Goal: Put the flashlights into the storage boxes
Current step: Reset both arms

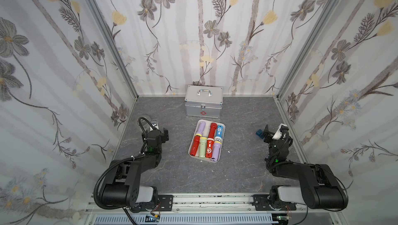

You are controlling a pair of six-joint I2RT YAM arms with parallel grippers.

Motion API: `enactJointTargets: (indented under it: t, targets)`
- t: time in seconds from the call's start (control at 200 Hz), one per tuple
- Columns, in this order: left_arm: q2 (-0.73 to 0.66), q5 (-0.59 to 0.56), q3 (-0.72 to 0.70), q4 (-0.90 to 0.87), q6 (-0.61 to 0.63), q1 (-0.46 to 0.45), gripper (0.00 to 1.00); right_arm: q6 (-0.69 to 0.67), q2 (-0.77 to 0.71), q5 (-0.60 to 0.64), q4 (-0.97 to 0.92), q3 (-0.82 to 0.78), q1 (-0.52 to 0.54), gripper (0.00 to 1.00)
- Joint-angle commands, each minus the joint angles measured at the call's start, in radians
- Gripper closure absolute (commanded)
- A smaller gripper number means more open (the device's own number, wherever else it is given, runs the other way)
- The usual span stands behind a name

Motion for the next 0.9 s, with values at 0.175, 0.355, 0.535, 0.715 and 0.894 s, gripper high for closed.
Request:
enactJointTargets:
  t: [0.175, 0.355, 0.535, 0.715, 0.894]
  targets:
    - [0.15, 0.031, 0.009, 0.192, -0.049, 0.006, 0.0, -0.02, 0.014, -0.033, 0.1, 0.033, -0.003, 0.0]
    - [0.153, 0.03, 0.018, 0.18, -0.056, 0.012, 0.0, -0.03, 0.012, -0.049, 0.121, 0.021, -0.005, 0.0]
    - [0.153, 0.029, 0.018, 0.179, -0.055, 0.013, 0.0, -0.028, 0.012, -0.048, 0.124, 0.019, -0.005, 0.0]
    - [0.15, 0.03, 0.019, 0.172, -0.058, 0.012, 0.0, -0.028, 0.014, -0.05, 0.123, 0.019, -0.005, 0.0]
    - [0.15, 0.031, 0.019, 0.173, -0.058, 0.012, 0.0, -0.029, 0.014, -0.049, 0.122, 0.021, -0.005, 0.0]
